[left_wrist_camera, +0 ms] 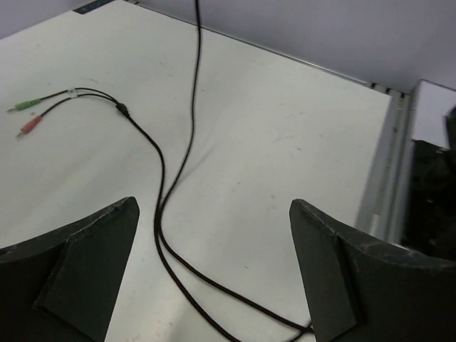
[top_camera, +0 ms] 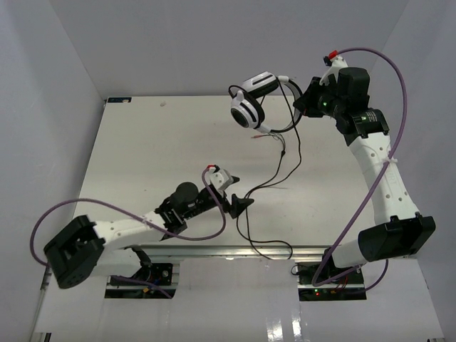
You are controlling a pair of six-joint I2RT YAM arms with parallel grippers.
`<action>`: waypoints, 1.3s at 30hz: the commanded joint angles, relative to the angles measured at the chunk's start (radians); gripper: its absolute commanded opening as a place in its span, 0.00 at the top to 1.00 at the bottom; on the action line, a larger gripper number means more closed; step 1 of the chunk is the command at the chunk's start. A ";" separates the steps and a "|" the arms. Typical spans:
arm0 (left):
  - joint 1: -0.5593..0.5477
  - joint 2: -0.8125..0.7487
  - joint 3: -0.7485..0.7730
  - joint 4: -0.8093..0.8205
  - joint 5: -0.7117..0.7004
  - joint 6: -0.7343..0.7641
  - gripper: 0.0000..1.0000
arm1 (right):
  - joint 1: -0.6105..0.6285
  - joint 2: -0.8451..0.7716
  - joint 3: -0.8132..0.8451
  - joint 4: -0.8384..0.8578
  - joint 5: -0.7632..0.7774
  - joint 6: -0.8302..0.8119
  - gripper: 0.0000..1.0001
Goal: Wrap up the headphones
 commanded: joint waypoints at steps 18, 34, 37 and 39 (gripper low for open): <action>-0.074 0.947 0.674 0.715 -0.119 0.188 0.09 | -0.006 -0.137 -0.091 0.155 -0.143 0.128 0.92; -0.099 1.017 0.741 0.737 -0.005 0.016 0.86 | -0.015 -0.151 -0.111 0.162 -0.134 0.125 0.92; -0.099 0.977 0.705 0.744 0.008 0.012 0.97 | -0.022 -0.147 -0.113 0.163 -0.126 0.122 0.92; -0.102 0.945 0.671 0.751 0.008 0.005 1.00 | -0.025 -0.144 -0.109 0.159 -0.115 0.111 0.92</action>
